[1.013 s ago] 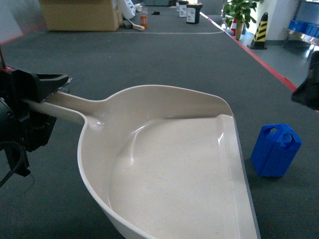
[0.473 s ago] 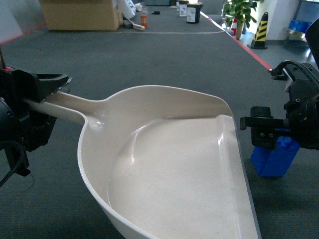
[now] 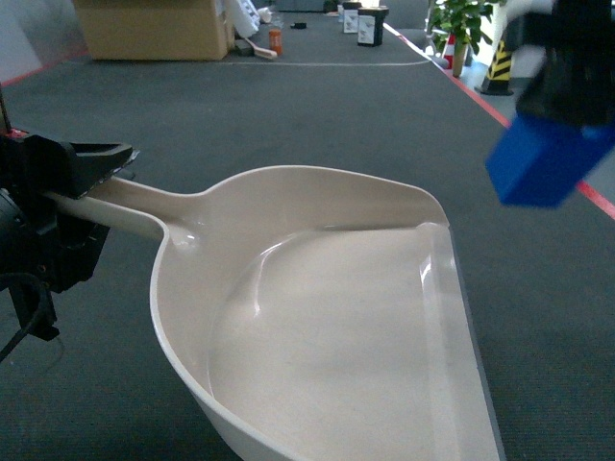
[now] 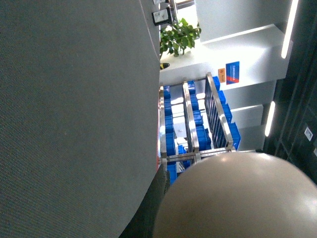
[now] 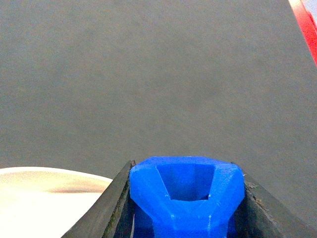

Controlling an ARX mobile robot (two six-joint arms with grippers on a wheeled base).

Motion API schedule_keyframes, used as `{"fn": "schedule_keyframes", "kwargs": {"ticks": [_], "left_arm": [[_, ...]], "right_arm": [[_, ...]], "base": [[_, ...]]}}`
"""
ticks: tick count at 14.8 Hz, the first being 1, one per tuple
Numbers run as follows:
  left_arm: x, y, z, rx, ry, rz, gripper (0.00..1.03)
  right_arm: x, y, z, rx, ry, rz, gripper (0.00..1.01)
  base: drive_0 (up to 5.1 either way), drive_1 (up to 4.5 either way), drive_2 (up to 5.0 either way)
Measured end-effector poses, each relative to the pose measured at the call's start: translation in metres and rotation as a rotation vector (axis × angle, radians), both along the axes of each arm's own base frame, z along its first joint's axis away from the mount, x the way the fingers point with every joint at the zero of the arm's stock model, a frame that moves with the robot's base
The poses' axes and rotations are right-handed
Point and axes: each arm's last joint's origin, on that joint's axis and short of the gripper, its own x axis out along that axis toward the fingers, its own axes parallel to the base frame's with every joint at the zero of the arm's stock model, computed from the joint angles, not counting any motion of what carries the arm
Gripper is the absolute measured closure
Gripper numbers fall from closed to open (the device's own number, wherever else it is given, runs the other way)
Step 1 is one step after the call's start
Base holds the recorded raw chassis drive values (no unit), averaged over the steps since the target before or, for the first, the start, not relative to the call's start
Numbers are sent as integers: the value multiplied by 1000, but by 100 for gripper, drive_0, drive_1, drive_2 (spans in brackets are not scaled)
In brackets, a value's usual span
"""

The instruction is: Place part in tray to right shelf

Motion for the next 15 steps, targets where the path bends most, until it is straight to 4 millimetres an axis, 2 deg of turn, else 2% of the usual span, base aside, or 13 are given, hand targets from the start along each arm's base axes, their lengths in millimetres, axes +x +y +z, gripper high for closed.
{"fn": "schedule_keyframes", "kwargs": {"ticks": [1, 2, 3, 4, 5, 6, 7, 8, 9, 12, 13, 14, 15], "left_arm": [[0, 0, 0, 0, 0, 0, 89], [0, 0, 0, 0, 0, 0, 89], [0, 0, 0, 0, 0, 0, 89], [0, 0, 0, 0, 0, 0, 89], [0, 0, 0, 0, 0, 0, 89], [0, 0, 0, 1, 1, 0, 89], [0, 0, -1, 11, 3, 5, 89], [0, 0, 0, 8, 0, 3, 90], [0, 0, 0, 8, -2, 2, 90], [0, 0, 0, 9, -1, 1, 90], [0, 0, 0, 8, -2, 2, 90], [0, 0, 0, 8, -1, 1, 90], [0, 0, 0, 8, -1, 4, 90]], "right_arm": [[-10, 16, 22, 62, -73, 75, 55], [-16, 29, 32, 126, -110, 137, 55], [-25, 53, 35, 241, -92, 241, 55], [-28, 88, 10, 357, 21, 303, 53], [-27, 92, -1, 378, 57, 302, 41], [-26, 89, -7, 383, 87, 285, 28], [-24, 82, -4, 393, 74, 264, 17], [-24, 73, 4, 393, 39, 227, 6], [-29, 61, 18, 390, -20, 199, 2], [-59, 25, 62, 294, -283, 116, 3], [-76, 12, 66, 209, -397, 71, 3], [-89, 4, 64, 134, -421, 65, 3], [-93, 1, 64, 90, -441, 76, 3]], "base": [[0, 0, 0], [0, 0, 0], [0, 0, 0], [0, 0, 0], [0, 0, 0], [0, 0, 0], [0, 0, 0], [0, 0, 0], [0, 0, 0], [0, 0, 0], [0, 0, 0], [0, 0, 0], [0, 0, 0]]}}
